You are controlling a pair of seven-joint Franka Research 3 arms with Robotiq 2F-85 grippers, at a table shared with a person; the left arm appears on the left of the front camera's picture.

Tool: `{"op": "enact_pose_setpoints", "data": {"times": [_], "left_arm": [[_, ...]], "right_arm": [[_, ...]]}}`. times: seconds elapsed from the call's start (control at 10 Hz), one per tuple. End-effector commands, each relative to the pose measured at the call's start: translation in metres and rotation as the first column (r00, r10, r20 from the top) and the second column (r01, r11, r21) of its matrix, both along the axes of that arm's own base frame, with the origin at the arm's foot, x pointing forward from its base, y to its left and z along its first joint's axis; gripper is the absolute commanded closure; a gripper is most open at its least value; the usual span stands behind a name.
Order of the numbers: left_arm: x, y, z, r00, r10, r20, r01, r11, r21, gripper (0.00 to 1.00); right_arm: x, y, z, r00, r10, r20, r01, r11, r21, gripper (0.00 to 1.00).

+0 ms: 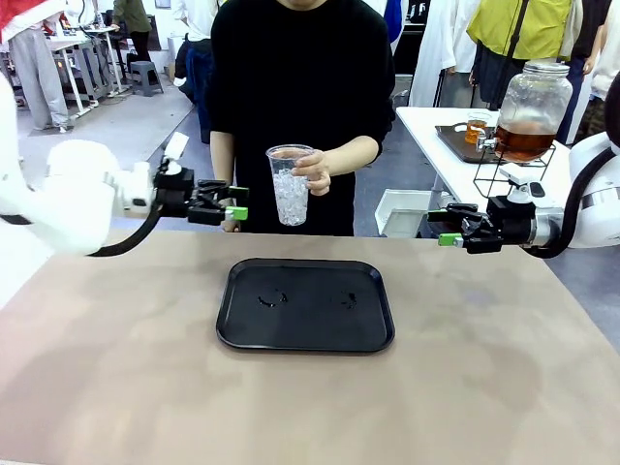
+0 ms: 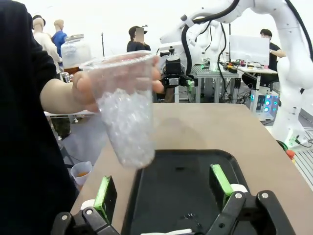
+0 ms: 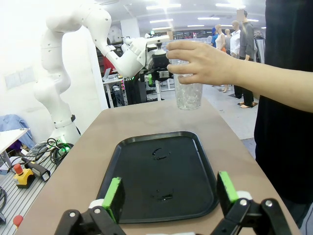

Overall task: Pour the drink into the iced cup.
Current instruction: Open the gripper to release the iced cup you were holding.

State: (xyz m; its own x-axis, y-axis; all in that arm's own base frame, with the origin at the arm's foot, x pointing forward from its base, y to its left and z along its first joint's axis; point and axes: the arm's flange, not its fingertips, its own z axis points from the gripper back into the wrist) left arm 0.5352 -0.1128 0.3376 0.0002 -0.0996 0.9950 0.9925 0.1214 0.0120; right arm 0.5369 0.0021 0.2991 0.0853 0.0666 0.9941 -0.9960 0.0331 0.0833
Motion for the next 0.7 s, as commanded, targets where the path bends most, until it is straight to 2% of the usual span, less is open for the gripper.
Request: {"op": "enact_pose_setpoints", "data": {"times": [0.0, 0.3, 0.6], "left_arm": [[-0.031, 0.027, -0.003, 0.999, -0.015, 0.044, 0.015, 1.000, -0.004, 0.00], [-0.052, 0.054, -0.011, 0.998, -0.059, 0.029, 0.060, 0.998, -0.017, 0.00], [-0.053, 0.062, -0.014, 0.998, -0.059, 0.004, 0.059, 0.998, 0.002, 0.00]], "right_arm": [[-0.002, 0.001, 0.003, 1.000, -0.005, 0.002, 0.005, 1.000, 0.016, 0.00], [-0.002, 0.001, 0.003, 1.000, -0.005, 0.002, 0.005, 1.000, 0.016, 0.00], [-0.002, 0.001, 0.003, 1.000, -0.005, 0.002, 0.005, 1.000, 0.016, 0.00]]}}
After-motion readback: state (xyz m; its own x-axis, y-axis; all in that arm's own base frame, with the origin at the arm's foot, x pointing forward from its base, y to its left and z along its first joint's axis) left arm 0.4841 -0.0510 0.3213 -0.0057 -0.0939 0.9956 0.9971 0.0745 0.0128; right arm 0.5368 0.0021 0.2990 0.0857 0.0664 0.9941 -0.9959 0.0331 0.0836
